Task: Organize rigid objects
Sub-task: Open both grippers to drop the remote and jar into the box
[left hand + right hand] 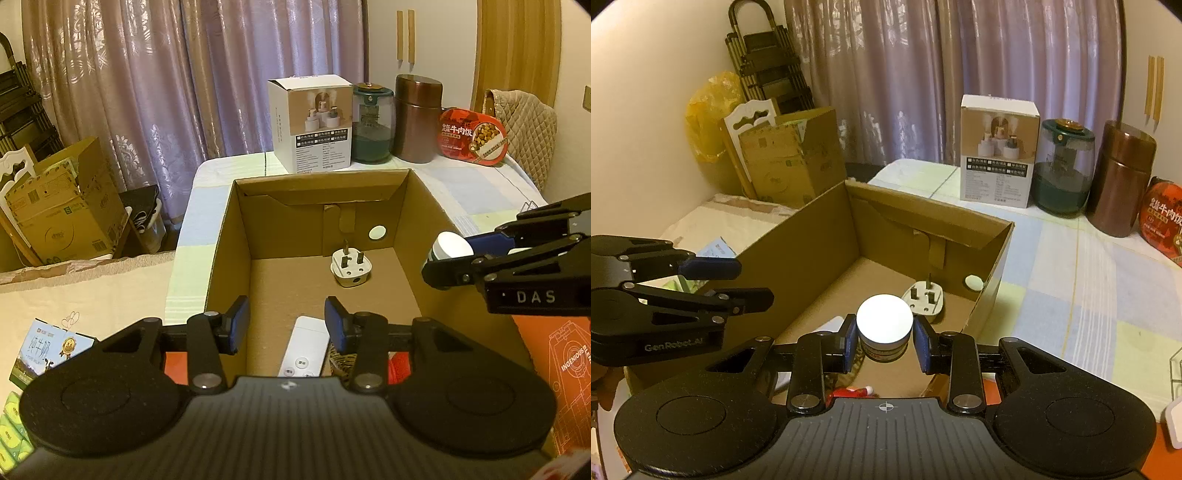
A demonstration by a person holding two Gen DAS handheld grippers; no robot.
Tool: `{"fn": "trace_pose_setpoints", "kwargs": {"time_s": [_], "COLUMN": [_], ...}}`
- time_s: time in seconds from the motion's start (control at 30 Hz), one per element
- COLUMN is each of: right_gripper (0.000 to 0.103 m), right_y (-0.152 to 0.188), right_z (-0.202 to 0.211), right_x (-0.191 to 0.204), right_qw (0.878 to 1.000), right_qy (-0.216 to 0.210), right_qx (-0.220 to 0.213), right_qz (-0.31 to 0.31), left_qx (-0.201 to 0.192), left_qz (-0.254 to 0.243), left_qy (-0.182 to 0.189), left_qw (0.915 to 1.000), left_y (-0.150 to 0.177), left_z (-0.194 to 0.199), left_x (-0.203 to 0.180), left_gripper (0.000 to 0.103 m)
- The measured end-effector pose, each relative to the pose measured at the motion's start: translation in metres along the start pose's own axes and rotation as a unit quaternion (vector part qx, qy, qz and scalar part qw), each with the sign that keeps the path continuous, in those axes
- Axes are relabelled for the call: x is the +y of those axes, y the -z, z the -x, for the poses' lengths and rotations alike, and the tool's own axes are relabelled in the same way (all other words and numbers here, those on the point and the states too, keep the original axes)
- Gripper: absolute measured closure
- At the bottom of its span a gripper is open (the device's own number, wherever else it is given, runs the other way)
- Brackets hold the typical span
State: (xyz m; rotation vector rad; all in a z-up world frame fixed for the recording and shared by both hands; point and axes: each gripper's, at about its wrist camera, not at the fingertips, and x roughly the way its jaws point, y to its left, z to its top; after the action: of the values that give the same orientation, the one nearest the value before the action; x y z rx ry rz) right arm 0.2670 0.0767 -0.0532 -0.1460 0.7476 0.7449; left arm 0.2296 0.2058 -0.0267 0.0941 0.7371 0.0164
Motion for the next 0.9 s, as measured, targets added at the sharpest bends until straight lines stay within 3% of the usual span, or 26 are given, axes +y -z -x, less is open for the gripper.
{"fn": "trace_pose_setpoints", "kwargs": {"time_s": [0.37,0.43,0.5,0.9], "right_gripper": [0.073,0.056,0.048,0.048], "right_y": [-0.002,-0.004,-0.004,0.006], "right_z": [-0.006,-0.005,0.000,0.061], "right_x": [-0.005,-0.006,-0.009,-0.022], "right_qw": [1.000,1.000,0.999,0.998], "right_qy": [0.017,0.024,0.025,0.027], "right_qx": [-0.014,-0.018,-0.028,-0.050], "right_qz": [0.002,0.000,-0.006,-0.041], "left_qx": [0.000,-0.001,-0.002,-0.017], "left_qz": [0.000,0.001,0.003,0.018], "left_qy": [-0.001,-0.001,-0.001,0.006], "left_qw": [1.0000,1.0000,1.0000,0.9997], "left_y": [0.001,0.001,0.001,-0.004], "left_z": [0.000,0.001,0.003,0.040], "left_x": [0.002,0.002,0.002,-0.020], "left_gripper": [0.064,0.064,0.064,0.064]}}
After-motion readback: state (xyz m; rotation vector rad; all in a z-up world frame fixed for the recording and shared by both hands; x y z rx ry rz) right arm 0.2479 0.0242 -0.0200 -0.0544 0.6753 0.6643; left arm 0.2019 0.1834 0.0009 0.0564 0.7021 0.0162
